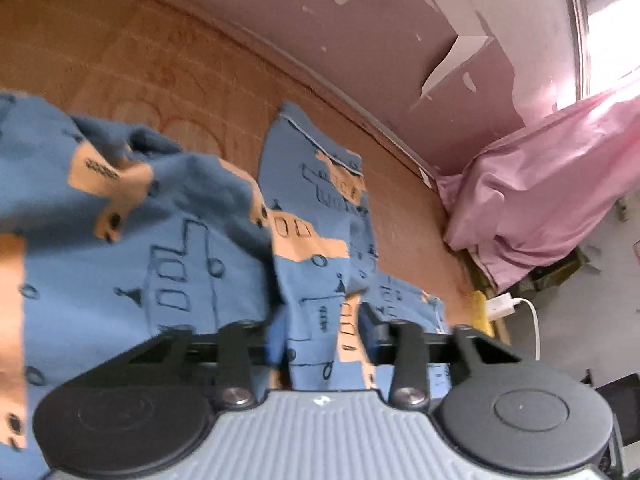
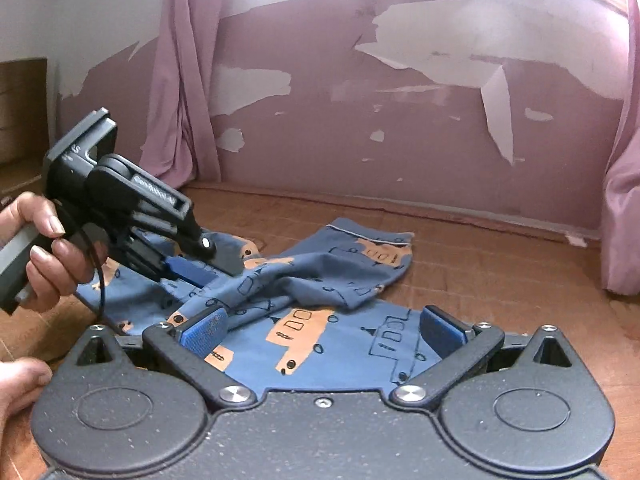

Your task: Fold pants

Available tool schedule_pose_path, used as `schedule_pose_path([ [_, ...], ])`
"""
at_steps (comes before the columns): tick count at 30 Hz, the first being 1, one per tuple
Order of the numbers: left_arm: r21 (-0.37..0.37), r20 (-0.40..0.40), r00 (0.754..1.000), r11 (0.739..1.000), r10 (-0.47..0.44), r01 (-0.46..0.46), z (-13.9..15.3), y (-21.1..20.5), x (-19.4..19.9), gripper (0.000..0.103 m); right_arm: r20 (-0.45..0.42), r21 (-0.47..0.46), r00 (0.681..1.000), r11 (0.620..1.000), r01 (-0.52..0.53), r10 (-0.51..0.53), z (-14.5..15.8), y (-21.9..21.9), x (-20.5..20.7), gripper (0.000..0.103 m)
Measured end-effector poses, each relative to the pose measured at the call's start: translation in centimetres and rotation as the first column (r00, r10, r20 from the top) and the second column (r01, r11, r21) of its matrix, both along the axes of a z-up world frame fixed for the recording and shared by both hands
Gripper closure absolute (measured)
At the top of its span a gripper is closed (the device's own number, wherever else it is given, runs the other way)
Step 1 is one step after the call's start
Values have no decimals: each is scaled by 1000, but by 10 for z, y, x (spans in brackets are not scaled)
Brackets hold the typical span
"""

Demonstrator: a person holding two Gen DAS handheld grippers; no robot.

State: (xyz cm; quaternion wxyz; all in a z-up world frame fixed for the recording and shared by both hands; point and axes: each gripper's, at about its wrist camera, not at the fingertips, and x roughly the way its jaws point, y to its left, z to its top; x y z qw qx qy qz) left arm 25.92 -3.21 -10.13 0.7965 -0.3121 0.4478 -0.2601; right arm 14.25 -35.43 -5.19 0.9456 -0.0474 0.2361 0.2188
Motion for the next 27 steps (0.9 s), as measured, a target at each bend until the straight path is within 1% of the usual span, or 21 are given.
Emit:
schedule_pose_path([
  [1,-21,-29,999,1000,18,-18,-4,0,2,86,-15,19,1000,1000,6,-5,-1,-1,3,5],
  [2,-45,-58,997,998,42,-45,-8,3,5,90,-41,40,999,999,15,-13,-2,-3,7,10],
  [3,-61,-77,995,996,65,-70,-11,3,5,92,-78,58,997,998,26,-22,-2,-6,12,13],
  [4,-64,-93,992,993,89,-95,-13,4,4,95,-119,76,992,996,45,-36,-2,-9,19,21],
  [5,-60,-96,991,993,96,-102,-15,4,5,97,-155,88,987,994,61,-47,-2,-11,28,32],
  [6,-50,-96,990,993,106,-111,-16,5,5,98,-189,92,981,993,69,-51,0,-13,39,38],
  [7,-47,-101,988,992,114,-120,-17,6,5,99,-216,83,975,994,72,-52,4,-12,53,48],
  [8,-52,-104,987,991,119,-125,-17,8,5,100,-246,64,967,995,79,-61,8,-9,72,52],
  [9,-59,-107,986,990,125,-131,-18,9,5,100,-288,52,956,995,84,-65,12,-4,92,52],
  [11,-59,-106,986,989,130,-137,-18,11,5,101,-389,71,920,994,85,-51,22,10,138,52],
  [13,-32,-82,989,992,120,-123,-13,11,2,102,-475,104,879,989,102,-41,30,31,186,52],
  [15,5,-59,991,993,117,-117,-8,8,3,102,-546,103,837,990,93,-22,32,59,227,52],
  [17,34,-35,993,993,111,-109,-3,7,1,103,-610,68,792,994,85,-26,28,89,264,47],
  [18,48,-22,995,994,99,-97,-1,4,1,103,-629,36,776,995,97,-53,24,102,278,46],
  [19,64,-11,997,995,83,-82,1,1,1,103,-646,1,758,994,114,-86,20,113,291,45],
  [21,69,3,999,996,54,-55,5,-3,2,103,-685,-64,717,991,116,-128,10,132,309,44],
  [23,79,10,999,996,46,-46,7,-6,4,103,-704,-121,682,980,159,-198,2,141,320,44],
  [25,73,2,999,996,42,-42,6,-7,7,103,-708,-146,666,971,190,-237,-2,146,324,44],
  [27,66,-3,999,997,38,-38,5,-7,9,103,-704,-163,665,968,191,-250,-3,150,327,44],
])
